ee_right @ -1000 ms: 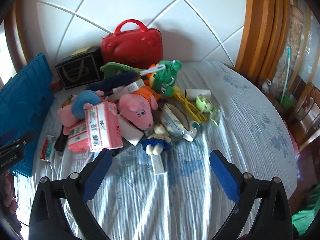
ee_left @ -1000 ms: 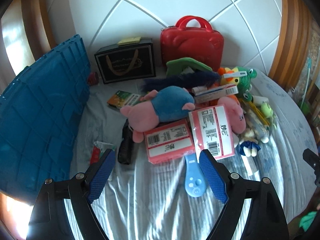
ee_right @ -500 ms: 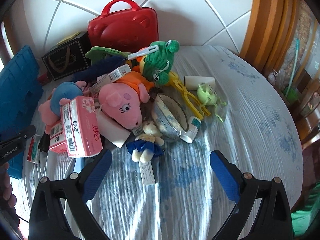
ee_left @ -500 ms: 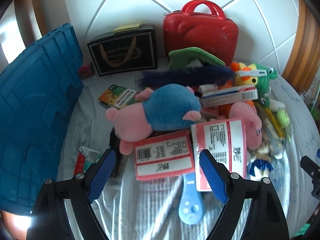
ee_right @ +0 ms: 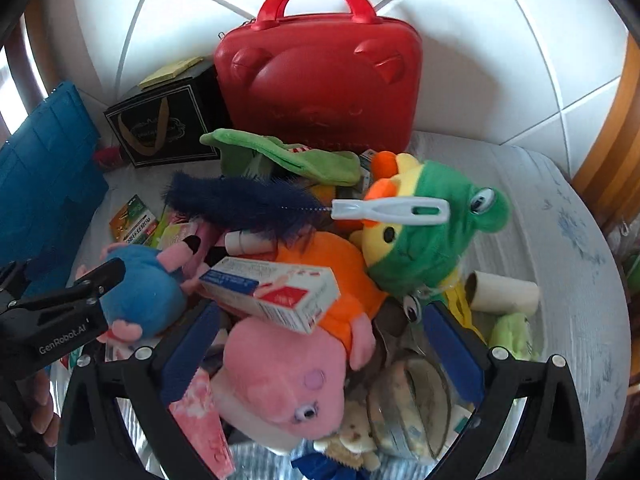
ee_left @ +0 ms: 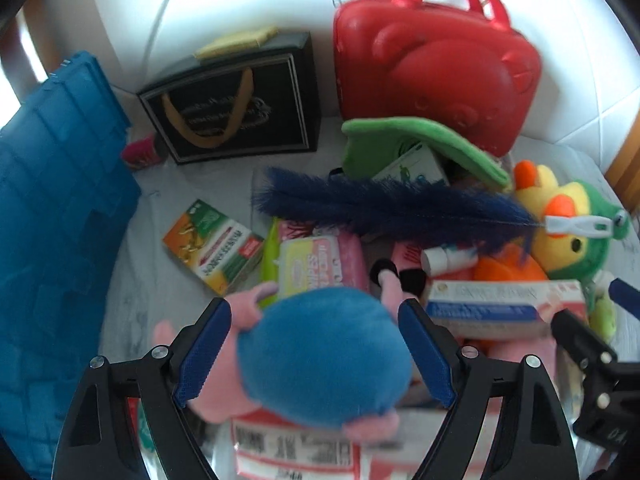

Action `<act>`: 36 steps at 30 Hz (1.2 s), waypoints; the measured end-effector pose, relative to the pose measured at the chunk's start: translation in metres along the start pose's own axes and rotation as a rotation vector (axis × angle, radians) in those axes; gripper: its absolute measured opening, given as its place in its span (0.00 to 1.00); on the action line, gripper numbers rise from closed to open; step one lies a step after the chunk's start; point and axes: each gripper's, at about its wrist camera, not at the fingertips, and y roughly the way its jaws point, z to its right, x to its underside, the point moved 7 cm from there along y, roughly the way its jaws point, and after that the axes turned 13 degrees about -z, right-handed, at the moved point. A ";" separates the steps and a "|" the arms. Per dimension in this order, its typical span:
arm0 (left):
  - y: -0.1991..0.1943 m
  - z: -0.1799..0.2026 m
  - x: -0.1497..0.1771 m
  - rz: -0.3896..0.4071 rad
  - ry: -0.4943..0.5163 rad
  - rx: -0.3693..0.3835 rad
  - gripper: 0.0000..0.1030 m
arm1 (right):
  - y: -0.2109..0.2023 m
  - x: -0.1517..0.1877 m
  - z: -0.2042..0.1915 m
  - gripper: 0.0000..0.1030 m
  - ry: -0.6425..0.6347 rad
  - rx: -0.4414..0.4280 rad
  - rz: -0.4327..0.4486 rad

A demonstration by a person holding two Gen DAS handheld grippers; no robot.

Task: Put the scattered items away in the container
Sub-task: 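Move the left tool back over the bed toward the pink tissue pack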

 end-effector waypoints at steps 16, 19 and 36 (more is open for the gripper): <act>0.034 0.012 0.077 -0.133 0.064 -0.034 0.85 | 0.090 0.046 -0.001 1.00 0.014 -0.056 -0.277; 0.023 0.014 0.108 -0.120 0.090 -0.040 0.86 | 0.092 0.095 0.010 1.00 0.046 -0.045 -0.323; -0.060 0.002 0.193 0.007 0.057 0.075 0.86 | -0.017 0.182 0.027 1.00 0.113 -0.009 -0.121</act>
